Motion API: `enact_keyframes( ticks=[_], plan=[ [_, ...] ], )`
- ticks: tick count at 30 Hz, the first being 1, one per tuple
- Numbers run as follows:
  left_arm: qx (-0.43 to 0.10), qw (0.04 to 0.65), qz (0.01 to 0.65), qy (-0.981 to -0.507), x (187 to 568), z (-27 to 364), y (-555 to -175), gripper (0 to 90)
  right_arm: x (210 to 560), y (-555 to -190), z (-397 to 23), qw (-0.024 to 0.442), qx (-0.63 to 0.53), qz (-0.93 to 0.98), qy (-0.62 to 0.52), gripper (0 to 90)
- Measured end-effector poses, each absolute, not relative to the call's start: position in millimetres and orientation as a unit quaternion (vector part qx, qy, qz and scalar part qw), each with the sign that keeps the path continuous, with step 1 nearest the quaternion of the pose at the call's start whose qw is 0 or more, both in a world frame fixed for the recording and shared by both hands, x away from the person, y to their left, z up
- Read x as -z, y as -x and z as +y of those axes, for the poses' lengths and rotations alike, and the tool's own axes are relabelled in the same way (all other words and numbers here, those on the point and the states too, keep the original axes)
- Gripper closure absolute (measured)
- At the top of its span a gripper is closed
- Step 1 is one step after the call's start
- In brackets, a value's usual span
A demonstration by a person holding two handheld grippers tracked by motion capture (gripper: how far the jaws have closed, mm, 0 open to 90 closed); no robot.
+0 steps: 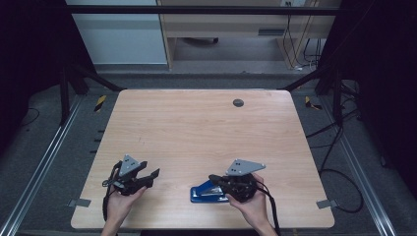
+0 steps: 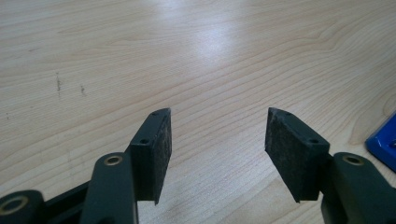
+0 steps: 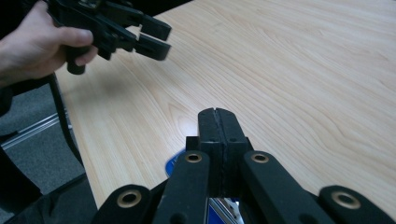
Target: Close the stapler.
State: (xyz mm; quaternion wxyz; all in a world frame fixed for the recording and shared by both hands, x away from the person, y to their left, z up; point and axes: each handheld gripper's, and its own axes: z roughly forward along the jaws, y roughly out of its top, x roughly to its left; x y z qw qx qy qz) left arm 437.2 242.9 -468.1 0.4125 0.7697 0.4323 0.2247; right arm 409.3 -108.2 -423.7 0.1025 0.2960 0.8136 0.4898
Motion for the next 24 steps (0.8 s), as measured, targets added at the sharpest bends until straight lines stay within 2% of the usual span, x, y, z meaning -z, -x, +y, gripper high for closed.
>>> enact_keyframes(
  ticks=[24],
  plan=[
    [-0.220,0.412,0.428,-0.774,470,240,-437,41.8,456,-417,-131,0.084,-0.448,0.825,-0.334,90.0]
  ],
)
